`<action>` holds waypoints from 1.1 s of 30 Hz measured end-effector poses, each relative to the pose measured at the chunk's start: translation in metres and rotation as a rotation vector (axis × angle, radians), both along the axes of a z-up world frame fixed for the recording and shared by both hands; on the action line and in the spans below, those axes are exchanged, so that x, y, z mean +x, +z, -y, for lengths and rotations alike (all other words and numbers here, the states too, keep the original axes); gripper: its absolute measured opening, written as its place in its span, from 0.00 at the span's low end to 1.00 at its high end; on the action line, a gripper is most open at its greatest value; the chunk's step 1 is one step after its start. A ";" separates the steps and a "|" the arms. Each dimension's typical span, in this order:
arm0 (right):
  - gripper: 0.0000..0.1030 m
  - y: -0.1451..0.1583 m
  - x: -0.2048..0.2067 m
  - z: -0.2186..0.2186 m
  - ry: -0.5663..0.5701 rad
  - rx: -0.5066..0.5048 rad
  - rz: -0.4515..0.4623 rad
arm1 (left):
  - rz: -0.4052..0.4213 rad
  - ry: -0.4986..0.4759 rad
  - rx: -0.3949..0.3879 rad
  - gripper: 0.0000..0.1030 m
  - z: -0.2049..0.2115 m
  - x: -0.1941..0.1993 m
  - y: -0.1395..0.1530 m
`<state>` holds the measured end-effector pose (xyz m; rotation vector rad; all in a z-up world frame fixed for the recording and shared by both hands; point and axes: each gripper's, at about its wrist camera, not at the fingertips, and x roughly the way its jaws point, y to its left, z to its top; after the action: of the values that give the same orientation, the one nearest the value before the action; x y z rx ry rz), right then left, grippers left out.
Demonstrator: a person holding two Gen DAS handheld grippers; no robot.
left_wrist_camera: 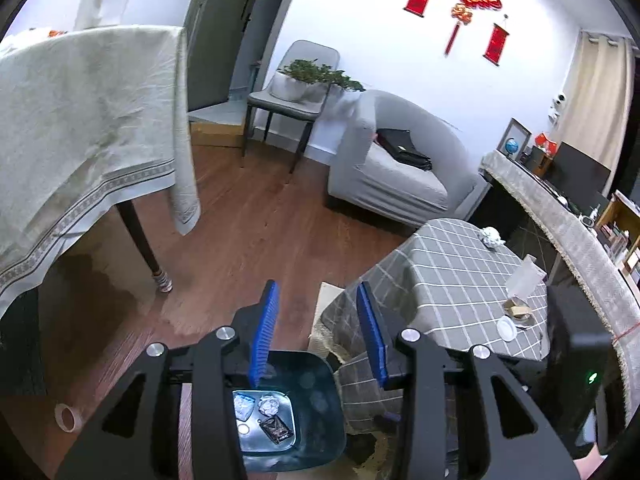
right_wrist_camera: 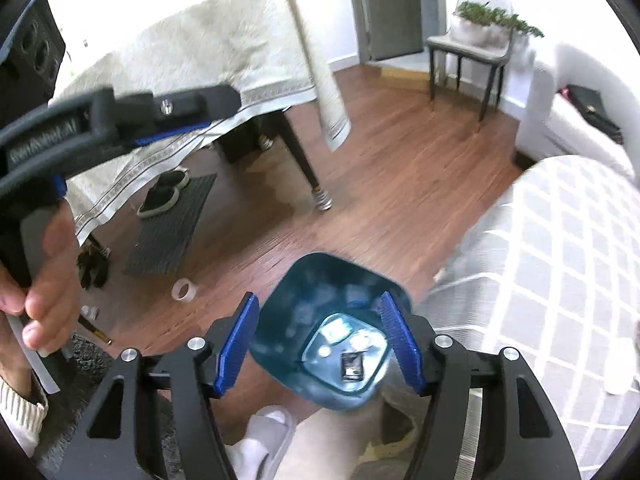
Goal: Collect trash
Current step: 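Move both tools back to the table toward the clear lid and white box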
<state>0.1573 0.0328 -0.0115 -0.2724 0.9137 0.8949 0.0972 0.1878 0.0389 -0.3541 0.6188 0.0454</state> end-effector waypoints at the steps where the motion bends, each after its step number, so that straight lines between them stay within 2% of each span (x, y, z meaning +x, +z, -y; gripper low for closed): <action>1: 0.60 0.005 0.002 0.009 -0.014 0.008 0.010 | 0.002 -0.007 0.000 0.43 0.005 0.002 0.001; 13: 0.60 0.029 0.006 0.091 -0.124 -0.007 0.111 | 0.027 -0.131 0.046 0.56 0.082 0.025 0.011; 17: 0.60 0.037 0.009 0.124 -0.142 -0.032 0.189 | 0.027 -0.175 0.100 0.60 0.112 0.033 0.007; 27: 0.60 0.043 0.023 0.201 -0.269 -0.028 0.213 | -0.010 -0.298 0.132 0.67 0.183 0.056 -0.009; 30: 0.70 0.043 0.024 0.220 -0.276 -0.052 0.237 | -0.011 -0.343 0.142 0.70 0.203 0.059 -0.012; 33: 0.73 0.044 0.024 0.239 -0.287 -0.054 0.259 | -0.019 -0.388 0.135 0.71 0.224 0.065 -0.018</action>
<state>0.1815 -0.2060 0.0329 -0.2883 0.7149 0.5557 0.1617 -0.0366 0.0212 -0.0992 0.6911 -0.2799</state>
